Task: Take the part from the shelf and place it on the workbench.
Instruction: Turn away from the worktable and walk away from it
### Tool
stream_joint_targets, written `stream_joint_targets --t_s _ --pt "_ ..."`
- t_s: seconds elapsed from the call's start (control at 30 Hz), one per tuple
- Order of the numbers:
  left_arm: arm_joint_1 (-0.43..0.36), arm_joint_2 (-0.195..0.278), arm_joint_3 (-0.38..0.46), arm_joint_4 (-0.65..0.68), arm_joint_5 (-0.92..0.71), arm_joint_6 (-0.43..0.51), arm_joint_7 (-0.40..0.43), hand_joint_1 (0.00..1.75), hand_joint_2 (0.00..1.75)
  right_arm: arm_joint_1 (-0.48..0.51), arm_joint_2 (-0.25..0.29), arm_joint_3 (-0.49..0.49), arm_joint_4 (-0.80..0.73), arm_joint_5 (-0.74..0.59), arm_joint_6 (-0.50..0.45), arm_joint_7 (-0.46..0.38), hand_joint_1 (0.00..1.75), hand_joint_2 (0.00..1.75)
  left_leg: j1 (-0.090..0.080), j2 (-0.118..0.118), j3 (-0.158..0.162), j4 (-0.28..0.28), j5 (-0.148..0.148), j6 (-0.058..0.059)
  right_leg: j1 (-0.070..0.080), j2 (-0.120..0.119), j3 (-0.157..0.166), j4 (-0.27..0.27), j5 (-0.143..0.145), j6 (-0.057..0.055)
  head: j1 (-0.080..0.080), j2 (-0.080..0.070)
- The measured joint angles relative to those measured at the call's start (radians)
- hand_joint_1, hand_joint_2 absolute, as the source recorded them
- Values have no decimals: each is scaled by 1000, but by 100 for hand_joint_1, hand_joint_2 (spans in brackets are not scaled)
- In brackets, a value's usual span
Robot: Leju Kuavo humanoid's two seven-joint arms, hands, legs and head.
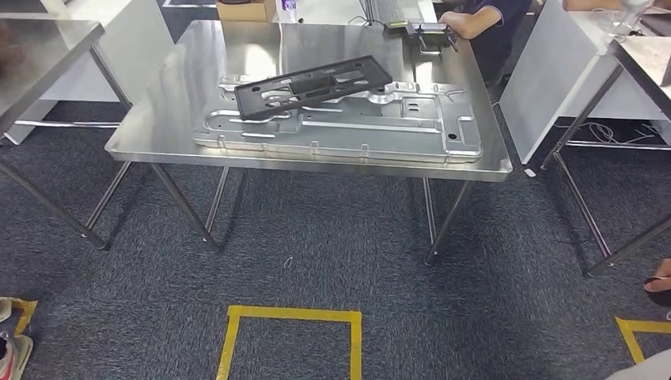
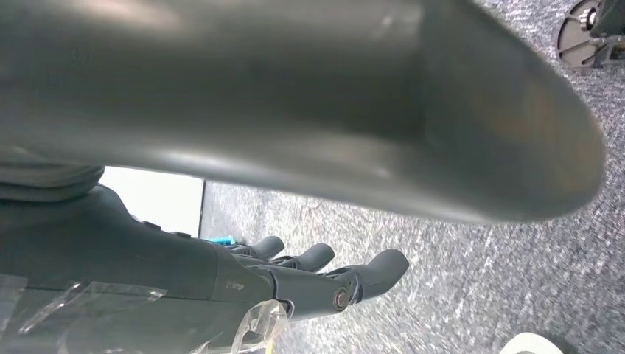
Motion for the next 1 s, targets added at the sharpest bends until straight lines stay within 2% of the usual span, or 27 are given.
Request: stream_joint_targets --t_s 0.07,0.1,0.13,0.17,0.23,0.27,0.3,0.33,0.37,0.4,0.43,0.47,0.5,0.57,0.6,0.63,0.67,0.73,0.77,0.8,0.83,0.87,0.9,0.97,1.0 --pt "-1 0 0 0 -1 3 0 0 0 0 2 -9 5 -1 -2 0 0 0 -2 13 -8 0 2 14 -1 16 -10 4 7 13 1 0" --pt "-2 0 0 0 -2 4 0 0 0 0 2 -12 8 -2 -3 -1 0 0 -2 22 -11 0 5 22 -2 13 -19 16 0 17 1 0" --pt "-4 0 0 0 -3 6 0 0 0 1 2 -16 11 -4 -4 -1 0 0 -2 32 -14 -2 9 31 -2 3 -35 46 -19 20 1 0" --pt "-5 0 0 0 -4 7 0 0 0 0 3 -19 13 -5 -4 -1 0 0 -2 43 -17 -3 12 38 -3 -10 -60 99 -51 22 2 0" --pt "-4 0 0 0 -5 9 1 0 0 0 6 -24 16 -6 -6 -2 0 0 -9 65 -24 -2 16 48 -4 -31 -129 250 -126 26 3 0" --pt "-4 0 0 0 -6 9 1 0 0 0 7 -27 18 -7 -7 -3 0 0 -14 76 -28 -2 18 51 -4 -34 -156 311 -148 27 3 0" --pt "-3 0 0 0 -6 10 1 0 0 1 9 -29 19 -8 -8 -4 0 0 -18 87 -31 -2 19 52 -4 -36 -166 339 -153 26 3 0" --pt "-3 0 0 0 -8 11 1 0 0 1 9 -31 21 -9 -10 -5 0 0 -21 97 -32 -1 20 53 -2 -38 -154 324 -137 23 3 0" --pt "-3 0 0 0 -9 12 0 0 0 2 10 -33 22 -10 -11 -5 0 0 -24 106 -32 -1 20 53 0 -44 -121 268 -106 19 3 0" --pt "-3 0 0 0 -11 13 -1 0 0 2 10 -35 23 -12 -13 -6 0 0 -26 115 -31 0 20 53 3 -59 -74 187 -71 13 3 0" --pt "-4 0 0 0 -13 14 -3 0 0 2 10 -37 24 -14 -15 -7 0 0 -29 124 -30 1 19 52 8 -81 -32 109 -46 7 3 0" --pt "-4 0 0 0 -15 15 -6 0 0 1 10 -39 24 -16 -17 -8 0 0 -32 131 -30 3 19 50 13 -98 -4 54 -30 0 3 0" --pt "-5 0 0 0 -16 16 -10 0 0 0 11 -41 25 -17 -18 -8 0 0 -35 138 -31 4 19 47 17 -109 8 24 -24 -5 3 0" --pt "-5 1 0 0 -18 17 -15 0 0 0 13 -44 27 -18 -21 -10 0 0 -37 152 -32 6 19 40 19 -98 3 17 -22 -15 3 0" --pt "-5 1 0 0 -19 17 -17 0 0 1 14 -45 28 -19 -22 -11 0 0 -36 152 -33 10 15 35 17 -91 1 16 -19 -19 3 0" --pt "-5 2 0 0 -19 17 -19 0 0 2 15 -45 30 -20 -24 -11 0 0 -34 140 -40 28 1 29 15 -82 -1 14 -15 -25 2 0" --pt "-4 3 0 0 -19 17 -20 0 0 1 16 -45 30 -20 -25 -12 0 0 -31 121 -57 66 -25 22 13 -74 -3 13 -10 -31 2 0" --pt "1 4 0 0 -19 17 -23 0 0 -1 18 -45 30 -21 -28 -12 0 0 -24 82 -118 206 -103 11 11 -55 -11 13 -3 -38 0 0" --pt "4 5 0 0 -19 17 -24 0 0 -1 19 -45 30 -22 -29 -13 0 0 -21 76 -152 284 -136 8 12 -44 -15 13 -1 -40 0 0" --pt "8 6 0 0 -19 16 -25 0 0 0 19 -45 30 -22 -30 -13 0 0 -19 73 -175 338 -152 6 12 -32 -18 13 2 -40 0 0" --pt "11 7 0 0 -19 16 -26 0 0 1 20 -45 30 -24 -30 -14 0 0 -18 71 -182 354 -149 5 11 -19 -20 14 4 -39 0 0" --pt "12 8 0 0 -19 15 -27 0 0 1 20 -46 30 -26 -31 -14 0 0 -16 69 -166 323 -124 5 11 -6 -20 14 5 -37 -1 0" --pt "12 8 0 0 -19 14 -28 0 0 2 21 -46 31 -27 -33 -15 0 0 -14 63 -133 254 -86 5 10 6 -19 15 6 -35 -1 0" --pt "12 9 0 0 -19 14 -29 0 0 0 21 -46 31 -30 -36 -16 0 0 -8 24 -59 94 -17 8 11 28 -21 18 8 -29 -1 0" --pt "12 9 -1 0 -19 14 -29 0 0 -1 21 -46 31 -31 -39 -18 0 0 -6 6 -39 45 0 10 12 38 -25 20 10 -24 0 0"
